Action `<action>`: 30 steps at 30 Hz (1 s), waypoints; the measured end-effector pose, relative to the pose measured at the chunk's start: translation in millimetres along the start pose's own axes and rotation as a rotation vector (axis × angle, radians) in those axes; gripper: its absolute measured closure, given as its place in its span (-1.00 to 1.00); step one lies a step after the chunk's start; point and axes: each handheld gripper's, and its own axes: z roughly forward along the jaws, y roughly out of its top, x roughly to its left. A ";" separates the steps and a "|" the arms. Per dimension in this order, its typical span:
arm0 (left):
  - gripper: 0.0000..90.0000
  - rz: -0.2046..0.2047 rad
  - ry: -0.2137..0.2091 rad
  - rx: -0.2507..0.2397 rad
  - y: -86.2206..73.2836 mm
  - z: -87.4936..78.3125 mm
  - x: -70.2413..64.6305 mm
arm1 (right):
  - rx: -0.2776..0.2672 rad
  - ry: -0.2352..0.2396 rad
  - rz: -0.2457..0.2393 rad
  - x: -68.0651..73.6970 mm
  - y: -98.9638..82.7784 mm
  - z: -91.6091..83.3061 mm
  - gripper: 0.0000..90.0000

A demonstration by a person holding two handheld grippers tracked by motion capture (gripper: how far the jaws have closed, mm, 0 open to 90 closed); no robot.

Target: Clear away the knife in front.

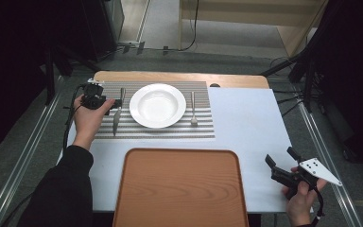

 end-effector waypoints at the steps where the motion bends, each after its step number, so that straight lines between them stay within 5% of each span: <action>1: -0.33 -0.006 0.006 0.011 0.9 2.6 -0.2 | 0.000 -0.001 0.001 0.0 0.0 -0.1 -0.80; 7: -0.02 -0.004 0.031 0.063 4.0 15.5 -1.6 | -0.001 -0.002 0.000 -0.1 0.0 0.0 -0.80; 21: 0.28 0.020 0.069 0.172 5.8 39.1 -5.2 | -0.002 -0.006 0.004 -0.3 -0.1 -0.2 -0.80; 30: 0.45 0.021 0.062 0.167 5.3 43.7 -7.1 | -0.006 -0.011 0.003 -0.7 -0.1 -0.1 -0.80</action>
